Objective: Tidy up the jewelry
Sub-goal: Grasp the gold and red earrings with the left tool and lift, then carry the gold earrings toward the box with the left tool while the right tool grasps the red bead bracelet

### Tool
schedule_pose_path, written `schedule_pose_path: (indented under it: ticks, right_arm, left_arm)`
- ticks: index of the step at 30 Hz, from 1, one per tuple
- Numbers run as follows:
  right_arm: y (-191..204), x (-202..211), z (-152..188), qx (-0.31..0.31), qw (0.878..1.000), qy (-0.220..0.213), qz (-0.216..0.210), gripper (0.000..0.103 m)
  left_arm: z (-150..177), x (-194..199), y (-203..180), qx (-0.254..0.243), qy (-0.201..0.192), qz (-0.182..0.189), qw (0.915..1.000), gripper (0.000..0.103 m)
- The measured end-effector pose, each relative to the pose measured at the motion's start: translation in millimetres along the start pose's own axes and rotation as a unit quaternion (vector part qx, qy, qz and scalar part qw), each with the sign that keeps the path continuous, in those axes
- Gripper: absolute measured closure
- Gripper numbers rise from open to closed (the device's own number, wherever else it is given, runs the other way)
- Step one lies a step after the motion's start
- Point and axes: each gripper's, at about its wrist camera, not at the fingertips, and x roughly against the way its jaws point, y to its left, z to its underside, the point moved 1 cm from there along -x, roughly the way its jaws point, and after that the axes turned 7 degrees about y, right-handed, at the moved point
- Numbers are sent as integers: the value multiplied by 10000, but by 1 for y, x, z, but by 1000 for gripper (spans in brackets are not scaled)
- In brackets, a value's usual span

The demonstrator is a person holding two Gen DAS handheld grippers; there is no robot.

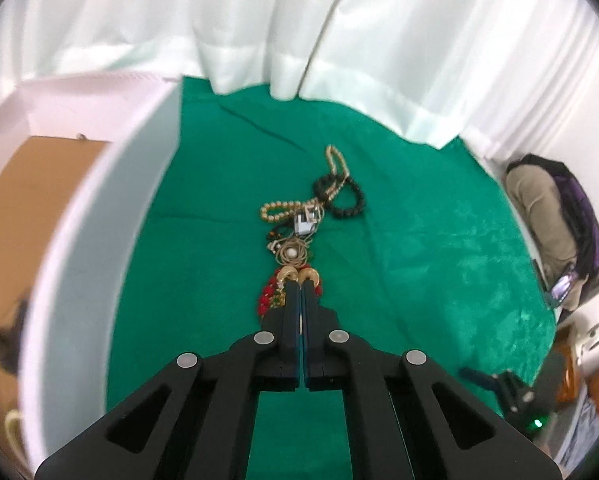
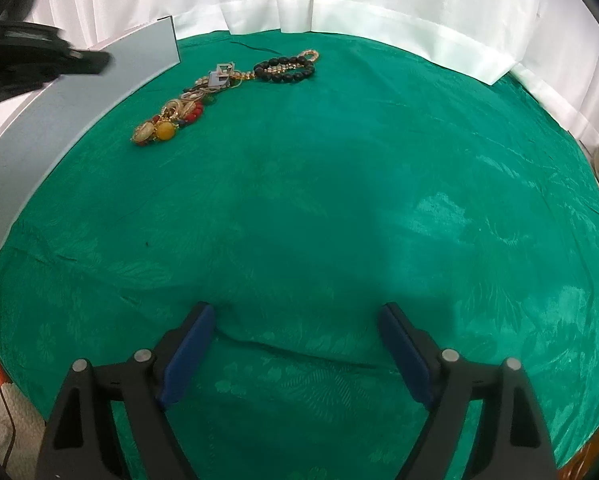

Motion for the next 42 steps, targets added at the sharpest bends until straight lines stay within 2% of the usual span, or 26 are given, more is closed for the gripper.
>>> schedule_pose_path:
  ticks: [2, 3, 5, 6, 7, 8, 13, 14, 16, 19, 20, 26, 31, 34, 42]
  right_arm:
    - [0, 0, 0, -4, 10000, -3, 0, 16]
    - [0, 0, 0, -5, 10000, -4, 2, 16]
    - [0, 0, 0, -6, 10000, -2, 2, 16]
    - [0, 0, 0, -5, 10000, -1, 2, 16]
    - [0, 0, 0, -7, 10000, 3, 5, 16]
    - [0, 0, 0, -8, 10000, 1, 6, 16]
    - [-1, 0, 1, -5, 10000, 30, 0, 16]
    - [-1, 0, 1, -1, 10000, 33, -2, 16]
    - [-2, 0, 1, 5, 10000, 29, -9, 16]
    - [-1, 0, 2, 13, 10000, 16, -16, 16]
    - [-1, 0, 2, 11, 10000, 14, -16, 16]
    - [-1, 0, 1, 8, 10000, 17, -17, 16]
    - [0, 0, 1, -1, 10000, 21, -5, 16]
    - [0, 0, 1, 4, 10000, 26, -4, 16]
    - [2, -2, -6, 124, 9997, 227, -45, 16]
  left_arm:
    - [3, 4, 0, -70, 38, -140, 9999, 103]
    - [5, 2, -1, -138, 93, -238, 9996, 100]
    - [11, -14, -5, -304, 260, -292, 9988, 77]
    - [13, -23, -7, -352, 319, -304, 9984, 52]
    - [14, -31, -10, -398, 325, -311, 9982, 41]
    - [18, -43, -15, -537, 321, -299, 9976, 40]
    - [26, -93, -28, -974, 604, -649, 9913, 42]
    - [26, -102, -28, -1004, 644, -726, 9902, 45]
    - [26, -109, -27, -963, 657, -784, 9901, 71]
    - [24, -108, -19, -666, 606, -566, 9943, 91]
    - [24, -104, -17, -592, 585, -506, 9952, 94]
    - [33, -54, -18, -451, 269, -179, 9985, 94]
    - [45, 11, -13, -179, -123, 132, 9997, 94]
    - [55, 40, -7, -67, -282, 179, 9994, 94]
    - [85, 73, 19, 374, -459, 256, 9979, 94]
